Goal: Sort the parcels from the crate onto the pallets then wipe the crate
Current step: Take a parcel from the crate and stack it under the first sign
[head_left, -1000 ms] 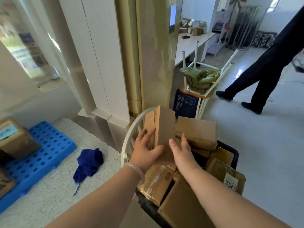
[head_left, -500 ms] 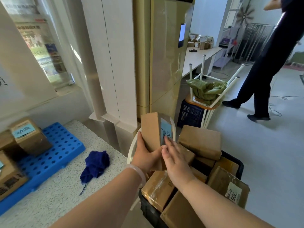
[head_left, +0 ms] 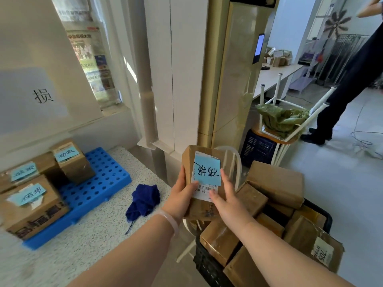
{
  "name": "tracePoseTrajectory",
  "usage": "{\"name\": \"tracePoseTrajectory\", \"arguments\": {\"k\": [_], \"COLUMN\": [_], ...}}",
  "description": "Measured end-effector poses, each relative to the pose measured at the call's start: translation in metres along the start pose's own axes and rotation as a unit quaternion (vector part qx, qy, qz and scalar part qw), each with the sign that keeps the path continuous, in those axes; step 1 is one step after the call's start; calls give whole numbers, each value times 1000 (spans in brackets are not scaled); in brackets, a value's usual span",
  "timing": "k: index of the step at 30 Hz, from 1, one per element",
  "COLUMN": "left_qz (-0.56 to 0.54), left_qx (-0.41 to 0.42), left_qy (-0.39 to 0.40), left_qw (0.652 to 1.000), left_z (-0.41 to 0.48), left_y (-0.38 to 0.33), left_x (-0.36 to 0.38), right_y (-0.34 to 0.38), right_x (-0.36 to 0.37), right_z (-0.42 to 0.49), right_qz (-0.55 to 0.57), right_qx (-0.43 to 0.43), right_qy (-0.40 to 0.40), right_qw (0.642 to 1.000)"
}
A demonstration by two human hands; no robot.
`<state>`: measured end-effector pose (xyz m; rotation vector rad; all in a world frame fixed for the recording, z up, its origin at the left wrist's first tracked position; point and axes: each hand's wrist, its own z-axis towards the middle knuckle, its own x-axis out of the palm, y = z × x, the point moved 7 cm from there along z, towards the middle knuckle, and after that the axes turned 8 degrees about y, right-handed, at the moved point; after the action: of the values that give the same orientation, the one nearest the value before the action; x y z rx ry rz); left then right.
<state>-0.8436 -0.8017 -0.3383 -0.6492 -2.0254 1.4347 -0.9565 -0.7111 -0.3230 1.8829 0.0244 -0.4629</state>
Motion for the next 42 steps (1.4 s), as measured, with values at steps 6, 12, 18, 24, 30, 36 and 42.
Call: {"name": "tracePoseTrajectory", "arguments": {"k": [6,12,18,24,30,36,42], "left_qz": [-17,6,85,161,145,-27,14], "left_qx": [-10,-27,-77,-137,-96,-39,-49], "left_qy": [-29,-2,-15,-32,-87,-205,-153], "left_qw": [999,1000,993,977,981,978,987], "left_z": [-23,-45,-56,-70,-79,-85,-78], "left_y": [-14,-27,-35,-36,-54,-38,-47], "left_x": [-57,-115,-175,-238,-277,-286,-299], "right_y": [26,46,53,72,82,75,70], "right_x": [45,82,132,164,172,199,194], "right_z": [11,42,66,85,100,105,109], "right_qz": [35,125,257,308,332,403,263], "right_qx": [15,38,100,77,64,89,96], "right_qy": [-8,-28,-35,-34,-5,-18,-2], "right_qw": [999,991,961,948,941,911,960]}}
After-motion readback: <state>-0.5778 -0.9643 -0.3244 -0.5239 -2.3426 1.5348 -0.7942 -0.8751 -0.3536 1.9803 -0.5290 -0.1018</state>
